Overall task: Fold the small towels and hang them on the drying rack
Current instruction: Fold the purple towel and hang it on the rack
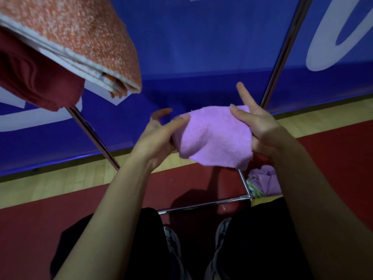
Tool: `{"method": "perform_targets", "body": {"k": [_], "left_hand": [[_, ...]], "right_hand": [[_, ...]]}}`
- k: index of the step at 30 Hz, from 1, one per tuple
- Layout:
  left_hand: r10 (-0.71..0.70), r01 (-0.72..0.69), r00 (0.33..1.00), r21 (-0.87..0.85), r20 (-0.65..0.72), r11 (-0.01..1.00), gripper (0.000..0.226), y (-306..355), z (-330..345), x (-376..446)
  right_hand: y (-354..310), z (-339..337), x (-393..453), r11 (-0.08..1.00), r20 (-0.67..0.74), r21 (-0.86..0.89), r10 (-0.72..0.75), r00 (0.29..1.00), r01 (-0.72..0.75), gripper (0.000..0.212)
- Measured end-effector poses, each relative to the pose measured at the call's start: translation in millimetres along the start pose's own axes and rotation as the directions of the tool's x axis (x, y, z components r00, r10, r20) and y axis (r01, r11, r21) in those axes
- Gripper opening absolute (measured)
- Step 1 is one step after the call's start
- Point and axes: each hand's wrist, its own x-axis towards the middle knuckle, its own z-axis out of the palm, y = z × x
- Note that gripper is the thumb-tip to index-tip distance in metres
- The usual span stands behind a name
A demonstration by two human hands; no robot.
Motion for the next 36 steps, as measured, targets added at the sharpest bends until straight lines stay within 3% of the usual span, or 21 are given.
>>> {"method": "perform_targets", "body": {"k": [3,8,10,13,16,20,24,27,29,34,36], "left_hand": [[0.014,-0.034,0.996,0.227,0.089,0.973,0.041,-2.5,3.5,-4.5],[0.268,-0.250,0.963,0.407,0.015,0.878,0.022,-5.7,-7.0,-1.8],[0.342,-0.308,0.939,0.501,0.025,0.809,0.023,-4.5,-8.0,-4.2],[0.376,-0.317,0.926,0.595,0.026,0.739,0.022,1.0,-12.5,-5.7],[0.374,-0.300,0.927,0.651,0.026,0.697,0.023,6.2,-20.4,-5.6],[0.375,-0.255,0.924,0.611,-0.075,0.749,0.020,6.4,-23.3,-8.5],[0.358,-0.222,0.931,0.656,-0.079,0.722,0.028,4.3,-25.5,-8.0],[0.307,-0.177,0.951,0.724,-0.050,0.666,0.042,1.9,-26.1,-6.5],[0.299,-0.162,0.953,0.772,-0.038,0.614,0.037,0.0,-25.7,-5.0],[0.184,-0.105,0.982,0.936,0.044,0.336,0.029,-4.5,-30.5,-1.3],[0.146,-0.145,0.984,0.937,0.103,0.317,0.036,-4.9,-29.5,-2.4]], "right_hand": [[2.8,2.7,3.6,1.000,-0.018,-0.019,-0.008,1.000,0.008,0.093],[10.1,0.4,4.6,0.964,-0.124,-0.248,0.068,0.990,-0.097,0.079],[15.8,-5.1,6.4,0.932,-0.114,-0.337,0.105,0.988,-0.138,0.067],[14.2,-7.0,2.9,0.939,-0.018,-0.340,0.050,0.999,-0.053,0.056],[12.3,-6.3,1.1,0.904,0.015,-0.426,-0.025,1.000,0.029,0.047],[12.3,-7.0,4.0,0.855,-0.050,-0.517,-0.070,0.996,0.034,0.041],[15.0,0.4,5.9,0.738,-0.135,-0.673,-0.196,0.971,0.055,0.014],[16.6,3.9,5.0,0.646,-0.185,-0.762,-0.287,0.940,0.047,0.011],[16.0,5.5,4.4,0.612,-0.183,-0.789,-0.323,0.928,0.058,0.013],[22.8,12.4,5.0,0.465,-0.045,-0.871,-0.399,0.916,0.159,0.017],[22.1,18.5,3.0,0.467,0.036,-0.855,-0.379,0.925,0.225,0.015]]}}
